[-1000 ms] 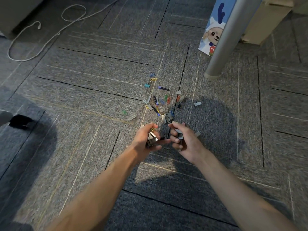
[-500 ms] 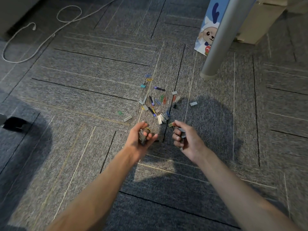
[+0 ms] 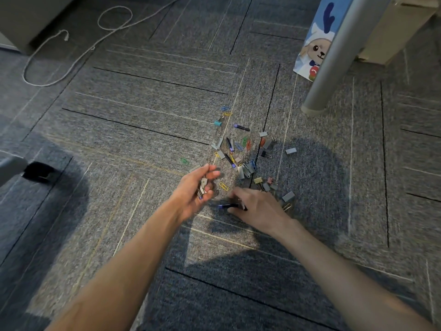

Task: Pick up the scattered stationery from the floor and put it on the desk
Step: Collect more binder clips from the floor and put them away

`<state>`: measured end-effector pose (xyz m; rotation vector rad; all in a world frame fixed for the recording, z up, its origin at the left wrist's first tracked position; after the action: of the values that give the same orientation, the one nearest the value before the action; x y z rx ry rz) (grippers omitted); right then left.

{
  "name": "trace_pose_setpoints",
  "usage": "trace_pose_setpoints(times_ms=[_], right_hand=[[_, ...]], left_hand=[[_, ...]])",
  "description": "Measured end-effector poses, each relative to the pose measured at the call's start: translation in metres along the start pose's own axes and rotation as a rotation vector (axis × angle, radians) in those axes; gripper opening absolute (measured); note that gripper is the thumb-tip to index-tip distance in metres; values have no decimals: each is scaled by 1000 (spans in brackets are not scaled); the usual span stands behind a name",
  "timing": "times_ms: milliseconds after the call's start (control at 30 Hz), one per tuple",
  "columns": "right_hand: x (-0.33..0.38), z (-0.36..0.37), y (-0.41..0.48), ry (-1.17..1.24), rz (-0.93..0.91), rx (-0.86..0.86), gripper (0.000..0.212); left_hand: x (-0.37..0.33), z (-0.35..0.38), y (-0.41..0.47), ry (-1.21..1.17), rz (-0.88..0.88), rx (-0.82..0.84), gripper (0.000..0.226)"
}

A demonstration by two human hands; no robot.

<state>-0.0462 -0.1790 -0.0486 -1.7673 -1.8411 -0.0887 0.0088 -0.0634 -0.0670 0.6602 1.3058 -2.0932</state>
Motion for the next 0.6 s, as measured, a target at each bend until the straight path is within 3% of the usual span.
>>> trace_pose_setpoints(times_ms=[67, 133, 267, 367, 433, 533, 600], right_hand=[[7, 2, 3, -101, -54, 6, 24], [4, 3, 8, 41, -3, 53, 22], [-12, 9, 7, 1108, 249, 125, 26], [-6, 1, 4, 1599, 194, 134, 21], [-4, -3, 6, 1642, 158, 148, 22], [-9, -1, 12, 1417, 189, 141, 31], [-16, 1, 13, 1280, 231, 118, 32]], left_hand=[[1, -6, 1, -28, -25, 1, 24], [2, -11, 2, -45, -32, 9, 21], [-10, -25, 7, 55, 44, -2, 31], [-35, -48, 11, 472, 184, -110, 25], [-55, -60, 13, 849, 276, -210, 22], [-66, -57, 21, 1355, 333, -216, 33], [-67, -51, 28, 1546, 334, -202, 42]])
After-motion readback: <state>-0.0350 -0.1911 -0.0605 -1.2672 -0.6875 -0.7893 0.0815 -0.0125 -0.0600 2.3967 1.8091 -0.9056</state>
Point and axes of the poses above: each hand's wrist, its own y-axis towards the middle knuckle, its own z-axis out of the palm, x = y × z, the point moved 10 cm from there along y, towards the middle knuckle, and after that the axes turned 4 degrees about z, right-handed, at the moved point
